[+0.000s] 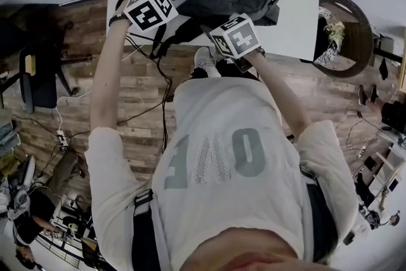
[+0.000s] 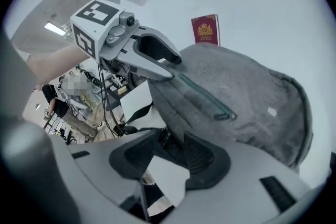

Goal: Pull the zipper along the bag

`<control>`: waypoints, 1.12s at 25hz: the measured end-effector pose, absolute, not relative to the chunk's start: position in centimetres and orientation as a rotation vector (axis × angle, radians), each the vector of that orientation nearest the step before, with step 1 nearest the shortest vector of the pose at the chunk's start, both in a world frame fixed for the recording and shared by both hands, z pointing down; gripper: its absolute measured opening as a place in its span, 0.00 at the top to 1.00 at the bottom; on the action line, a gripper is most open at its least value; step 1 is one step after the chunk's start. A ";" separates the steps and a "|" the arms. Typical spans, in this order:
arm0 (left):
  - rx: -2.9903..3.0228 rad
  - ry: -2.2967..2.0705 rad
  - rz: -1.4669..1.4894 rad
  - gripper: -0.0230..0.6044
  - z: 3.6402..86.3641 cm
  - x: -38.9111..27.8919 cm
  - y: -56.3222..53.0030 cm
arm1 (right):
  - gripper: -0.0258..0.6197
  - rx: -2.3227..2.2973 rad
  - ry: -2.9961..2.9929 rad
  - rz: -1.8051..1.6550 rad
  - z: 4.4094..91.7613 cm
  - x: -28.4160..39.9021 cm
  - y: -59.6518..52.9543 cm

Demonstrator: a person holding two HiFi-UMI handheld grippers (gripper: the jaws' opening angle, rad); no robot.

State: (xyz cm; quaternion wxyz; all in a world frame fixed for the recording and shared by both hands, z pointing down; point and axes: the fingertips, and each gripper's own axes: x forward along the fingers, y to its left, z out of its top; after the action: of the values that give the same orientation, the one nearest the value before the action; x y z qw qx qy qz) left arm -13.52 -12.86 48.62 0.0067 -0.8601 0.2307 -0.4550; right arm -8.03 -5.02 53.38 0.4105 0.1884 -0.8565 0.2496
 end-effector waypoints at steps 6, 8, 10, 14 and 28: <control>-2.638 1.011 -0.939 0.70 36.7 -10.0 -18.6 | 0.77 0.707 -2.345 0.432 45.9 -7.1 -13.3; -2.600 1.129 -0.741 0.70 32.4 -9.2 -19.7 | 0.81 0.810 -2.461 0.360 42.3 -6.7 -16.1; -2.575 1.285 -0.528 0.70 28.8 -8.8 -19.8 | 0.82 0.899 -2.576 0.294 38.9 -6.0 -17.6; -2.413 1.598 -0.344 0.80 25.5 -9.2 -18.4 | 0.85 1.065 -2.683 0.148 34.2 -3.8 -18.3; -2.340 1.810 0.103 0.92 25.8 -5.7 -10.5 | 0.92 1.508 -2.718 -0.097 29.2 3.9 -14.4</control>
State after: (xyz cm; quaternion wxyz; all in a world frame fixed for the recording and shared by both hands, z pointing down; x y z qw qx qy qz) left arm -5.70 -10.45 25.84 0.0907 -0.7873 0.6088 0.0348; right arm 3.87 -14.40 29.22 0.0158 0.4849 -0.8739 -0.0313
